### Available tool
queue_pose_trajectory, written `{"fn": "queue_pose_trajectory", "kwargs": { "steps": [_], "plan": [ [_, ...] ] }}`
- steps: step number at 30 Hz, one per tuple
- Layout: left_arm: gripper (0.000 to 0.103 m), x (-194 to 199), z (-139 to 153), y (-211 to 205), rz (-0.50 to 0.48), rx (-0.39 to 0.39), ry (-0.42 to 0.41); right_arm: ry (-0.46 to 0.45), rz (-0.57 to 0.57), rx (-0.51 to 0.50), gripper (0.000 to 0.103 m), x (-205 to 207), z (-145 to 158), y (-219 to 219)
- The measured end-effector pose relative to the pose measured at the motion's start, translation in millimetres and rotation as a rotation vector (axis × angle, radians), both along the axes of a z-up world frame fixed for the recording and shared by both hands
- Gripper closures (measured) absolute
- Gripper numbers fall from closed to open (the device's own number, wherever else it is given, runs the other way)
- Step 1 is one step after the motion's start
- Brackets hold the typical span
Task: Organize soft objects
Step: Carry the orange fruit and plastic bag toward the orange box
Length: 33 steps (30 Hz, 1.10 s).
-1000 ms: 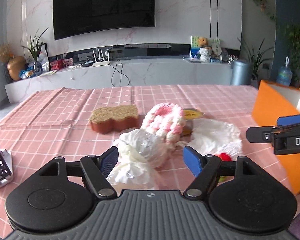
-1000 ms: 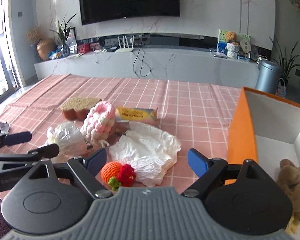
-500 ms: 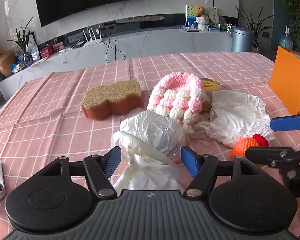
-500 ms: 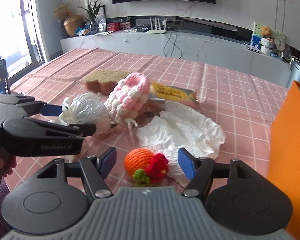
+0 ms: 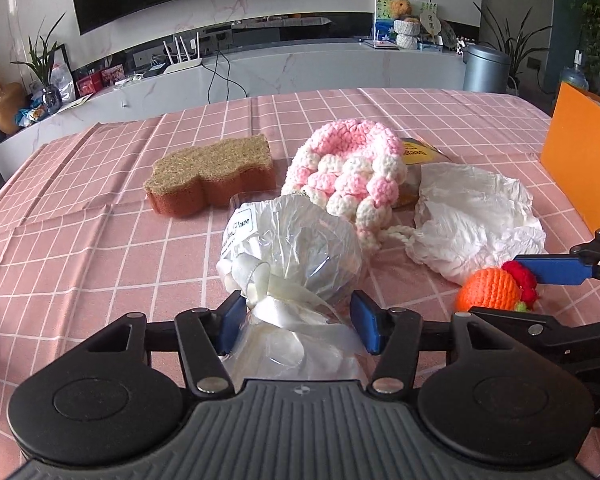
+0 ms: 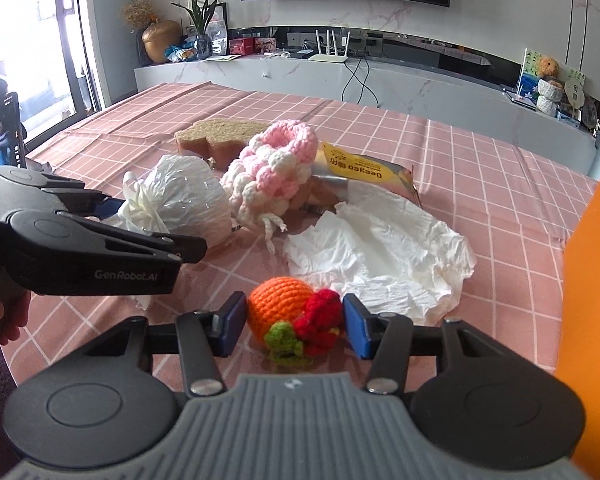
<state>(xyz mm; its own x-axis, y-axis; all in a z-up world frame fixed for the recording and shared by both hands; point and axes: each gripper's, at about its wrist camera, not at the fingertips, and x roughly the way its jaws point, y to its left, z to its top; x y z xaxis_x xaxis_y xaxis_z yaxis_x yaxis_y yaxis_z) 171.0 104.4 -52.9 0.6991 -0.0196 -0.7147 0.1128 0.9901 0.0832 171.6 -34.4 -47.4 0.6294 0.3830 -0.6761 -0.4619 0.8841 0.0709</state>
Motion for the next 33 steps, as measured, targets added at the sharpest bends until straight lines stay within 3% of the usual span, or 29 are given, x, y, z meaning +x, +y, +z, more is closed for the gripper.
{"fn": "queue_pose_trajectory", "kwargs": {
  "steps": [7, 14, 25, 33],
  "plan": [
    [0.043, -15, 8, -6, 0.037, -0.005, -0.017, -0.007, 0.017, 0.003, 0.053, -13, 6, -2],
    [0.043, -42, 26, -15, 0.052, -0.059, -0.032, -0.041, 0.018, 0.022, 0.053, -34, 23, -13],
    [0.043, -73, 72, -41, -0.012, -0.117, -0.126, -0.168, -0.055, 0.070, 0.053, -74, 75, -55],
    [0.043, -81, 100, -73, -0.111, -0.141, -0.194, -0.259, -0.089, 0.074, 0.053, -98, 108, -91]
  ]
}}
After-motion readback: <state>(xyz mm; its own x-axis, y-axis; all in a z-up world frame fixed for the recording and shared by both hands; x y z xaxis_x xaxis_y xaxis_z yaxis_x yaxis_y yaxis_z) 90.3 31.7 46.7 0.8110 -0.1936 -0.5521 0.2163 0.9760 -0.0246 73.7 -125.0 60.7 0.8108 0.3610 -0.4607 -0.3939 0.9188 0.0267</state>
